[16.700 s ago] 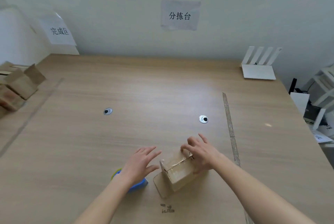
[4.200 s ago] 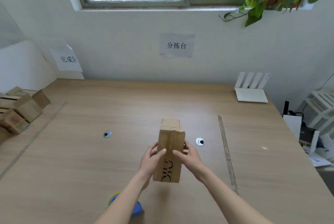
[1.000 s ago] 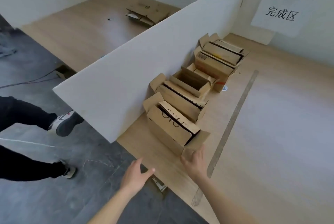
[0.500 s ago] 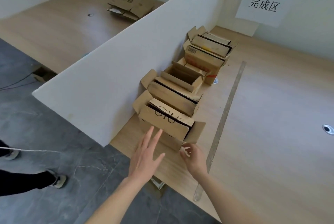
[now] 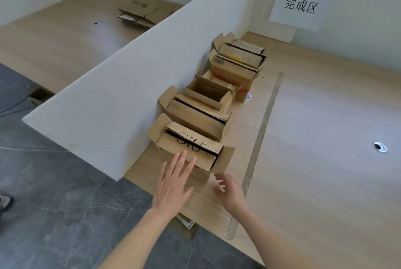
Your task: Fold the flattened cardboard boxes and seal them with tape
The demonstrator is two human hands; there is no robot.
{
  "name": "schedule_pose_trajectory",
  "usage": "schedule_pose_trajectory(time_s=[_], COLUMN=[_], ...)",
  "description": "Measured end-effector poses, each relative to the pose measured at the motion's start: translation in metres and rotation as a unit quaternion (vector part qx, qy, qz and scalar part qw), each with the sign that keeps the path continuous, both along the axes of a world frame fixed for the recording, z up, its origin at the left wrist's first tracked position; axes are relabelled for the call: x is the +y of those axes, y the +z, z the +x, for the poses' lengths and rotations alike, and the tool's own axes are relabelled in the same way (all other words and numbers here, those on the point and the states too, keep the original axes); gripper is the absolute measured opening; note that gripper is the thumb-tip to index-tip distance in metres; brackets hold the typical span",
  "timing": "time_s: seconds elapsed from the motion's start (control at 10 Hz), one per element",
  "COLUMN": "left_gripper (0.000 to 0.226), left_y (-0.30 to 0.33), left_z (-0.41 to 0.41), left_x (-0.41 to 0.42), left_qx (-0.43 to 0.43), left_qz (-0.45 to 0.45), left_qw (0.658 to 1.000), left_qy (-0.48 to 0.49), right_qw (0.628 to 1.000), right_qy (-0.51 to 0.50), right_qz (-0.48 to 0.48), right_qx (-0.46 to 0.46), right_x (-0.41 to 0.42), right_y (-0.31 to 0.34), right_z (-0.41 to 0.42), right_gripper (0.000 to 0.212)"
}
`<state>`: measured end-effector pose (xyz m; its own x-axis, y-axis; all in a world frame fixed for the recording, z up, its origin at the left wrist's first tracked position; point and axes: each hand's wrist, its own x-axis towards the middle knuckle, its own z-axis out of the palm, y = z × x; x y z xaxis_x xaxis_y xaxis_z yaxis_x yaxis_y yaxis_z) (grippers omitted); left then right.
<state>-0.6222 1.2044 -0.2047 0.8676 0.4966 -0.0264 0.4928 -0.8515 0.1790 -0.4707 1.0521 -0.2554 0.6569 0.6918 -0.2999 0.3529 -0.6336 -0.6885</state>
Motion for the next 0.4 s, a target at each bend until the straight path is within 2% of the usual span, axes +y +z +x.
schedule_pose_trajectory(time_s=[0.3, 0.4], left_gripper=[0.09, 0.087], left_y=[0.04, 0.071], left_z=[0.013, 0.021], left_x=[-0.01, -0.021], left_qx=[-0.014, -0.016], left_qz=[0.037, 0.036], left_qw=[0.999, 0.999], left_qy=[-0.014, -0.018], right_qw=[1.0, 1.0], right_qy=[-0.004, 0.004], right_qz=[-0.016, -0.022], right_qx=[0.013, -0.012], right_x=[-0.041, -0.06], right_y=[0.048, 0.075], right_z=[0.016, 0.025], right_gripper=[0.045, 0.048])
